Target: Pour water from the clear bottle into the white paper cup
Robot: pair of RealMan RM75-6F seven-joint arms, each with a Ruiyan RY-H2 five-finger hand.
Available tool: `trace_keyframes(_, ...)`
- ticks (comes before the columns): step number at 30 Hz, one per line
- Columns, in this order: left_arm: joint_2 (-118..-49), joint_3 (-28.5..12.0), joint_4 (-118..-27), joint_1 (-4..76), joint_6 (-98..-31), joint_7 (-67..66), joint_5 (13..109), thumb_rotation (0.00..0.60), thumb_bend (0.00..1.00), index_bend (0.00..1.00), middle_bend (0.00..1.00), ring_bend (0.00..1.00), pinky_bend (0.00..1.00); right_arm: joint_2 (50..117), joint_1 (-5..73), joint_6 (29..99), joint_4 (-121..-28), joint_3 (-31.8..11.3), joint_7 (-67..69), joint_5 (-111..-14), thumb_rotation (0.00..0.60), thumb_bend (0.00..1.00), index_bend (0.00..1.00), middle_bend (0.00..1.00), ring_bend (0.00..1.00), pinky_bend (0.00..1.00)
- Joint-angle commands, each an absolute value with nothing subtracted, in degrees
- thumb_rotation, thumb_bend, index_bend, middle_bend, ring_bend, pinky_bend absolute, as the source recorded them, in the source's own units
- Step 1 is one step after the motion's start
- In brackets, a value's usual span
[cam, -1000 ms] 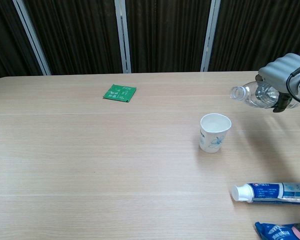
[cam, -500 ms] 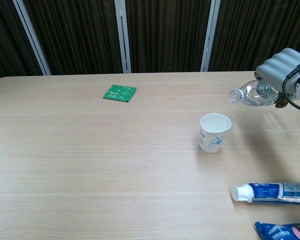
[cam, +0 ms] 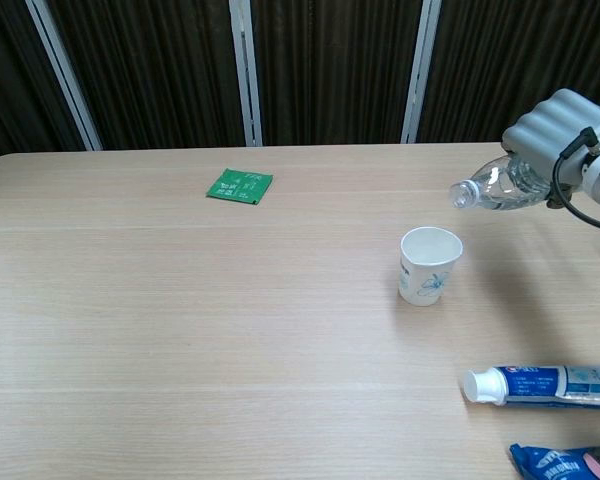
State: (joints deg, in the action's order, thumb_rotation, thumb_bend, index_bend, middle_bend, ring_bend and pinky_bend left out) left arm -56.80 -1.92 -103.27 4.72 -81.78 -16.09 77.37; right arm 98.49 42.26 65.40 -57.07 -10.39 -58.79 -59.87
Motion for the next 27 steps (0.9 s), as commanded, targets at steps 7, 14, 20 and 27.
trace_keyframes(7,-56.88,-1.85,-103.30,4.73,-81.80,-16.24,77.38,0.600,0.00,0.00,0.00,0.00,0.00,99.79,42.25,67.28,-57.03,-10.49,-61.33,-60.49,0.600,0.66,0.55,0.66,0.51,0.37)
trace_keyframes(14,-56.70,-1.82,-103.32,4.64,-81.95,-15.80,77.56,0.600,0.00,0.00,0.00,0.00,0.00,100.73,42.25,68.01,-56.23,-10.35,-62.65,-61.25,0.600,0.66,0.55,0.66,0.51,0.37)
trace_keyframes(20,-56.65,-1.81,-103.32,4.68,-81.87,-15.74,77.55,0.600,0.00,0.00,0.00,0.00,0.00,100.62,42.04,67.88,-56.13,-10.35,-62.73,-61.53,0.600,0.66,0.55,0.66,0.51,0.37)
trace_keyframes(27,-56.71,-1.80,-103.36,4.67,-81.94,-15.92,77.54,0.600,0.00,0.00,0.00,0.00,0.00,100.67,41.92,67.83,-55.65,-10.30,-62.70,-62.11,0.600,0.66,0.55,0.66,0.52,0.37)
